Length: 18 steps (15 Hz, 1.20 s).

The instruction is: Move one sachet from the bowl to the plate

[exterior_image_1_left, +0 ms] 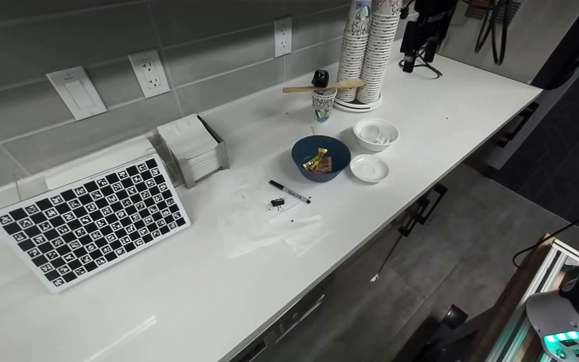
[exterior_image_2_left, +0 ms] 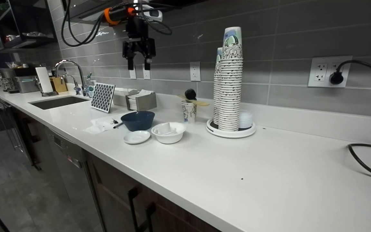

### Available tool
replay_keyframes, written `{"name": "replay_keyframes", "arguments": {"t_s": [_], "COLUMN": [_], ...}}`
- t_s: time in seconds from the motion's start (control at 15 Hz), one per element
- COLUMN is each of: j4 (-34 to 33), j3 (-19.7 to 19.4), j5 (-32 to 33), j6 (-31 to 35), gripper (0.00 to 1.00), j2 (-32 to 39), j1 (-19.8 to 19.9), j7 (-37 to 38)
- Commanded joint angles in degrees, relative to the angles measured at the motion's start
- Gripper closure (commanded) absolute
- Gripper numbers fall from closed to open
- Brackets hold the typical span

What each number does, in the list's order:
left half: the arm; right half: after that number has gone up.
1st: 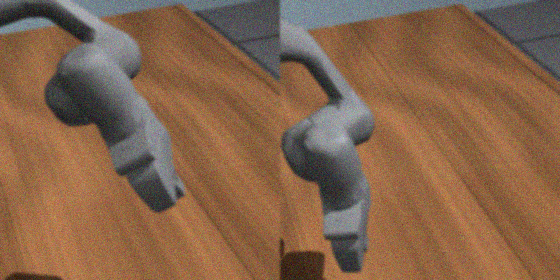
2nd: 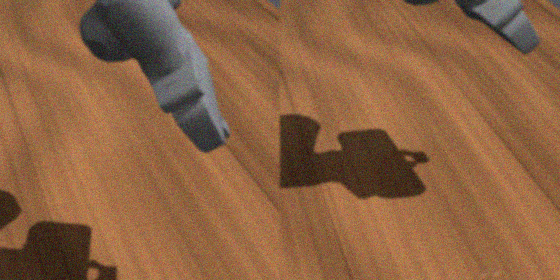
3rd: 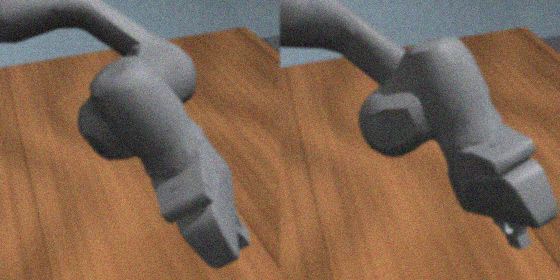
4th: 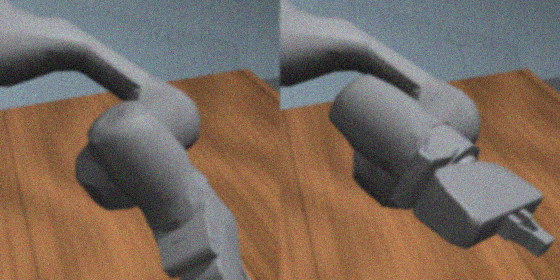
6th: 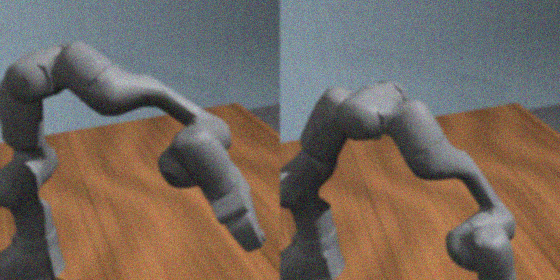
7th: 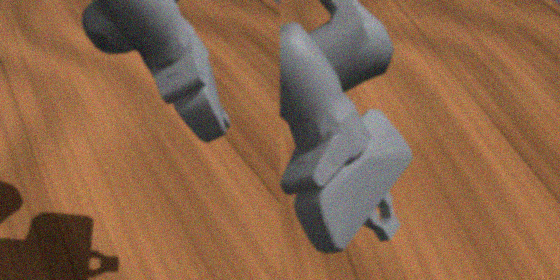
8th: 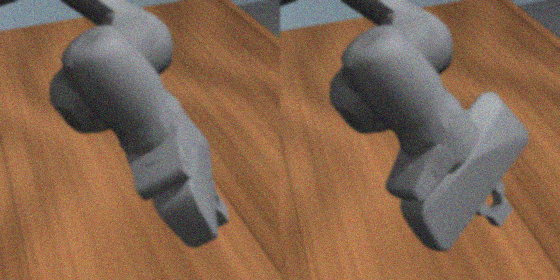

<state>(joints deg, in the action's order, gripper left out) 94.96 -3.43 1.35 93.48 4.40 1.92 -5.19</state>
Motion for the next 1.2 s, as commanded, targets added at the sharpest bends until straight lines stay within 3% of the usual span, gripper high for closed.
{"name": "replay_keyframes", "arguments": {"t_s": [0.0,0.2,0.6,0.8,1.07,1.13], "j4": [-0.3,-0.5,19.4,29.2,35.9,35.6], "j3": [0.3,0.3,1.7,4.8,11.2,12.4], "j5": [0.0,0.0,-4.8,-4.4,5.7,8.7], "j6": [-0.3,-0.4,8.5,20.3,38.6,39.3], "gripper": [0.00,0.00,0.00,0.00,0.00,0.00], "j2": [0.0,0.0,-9.6,-13.2,-11.7,-10.0], "j1": [0.4,0.4,-0.8,-3.3,-7.1,-7.5], "j7": [-0.1,-0.2,3.6,6.1,18.0,20.8]}}
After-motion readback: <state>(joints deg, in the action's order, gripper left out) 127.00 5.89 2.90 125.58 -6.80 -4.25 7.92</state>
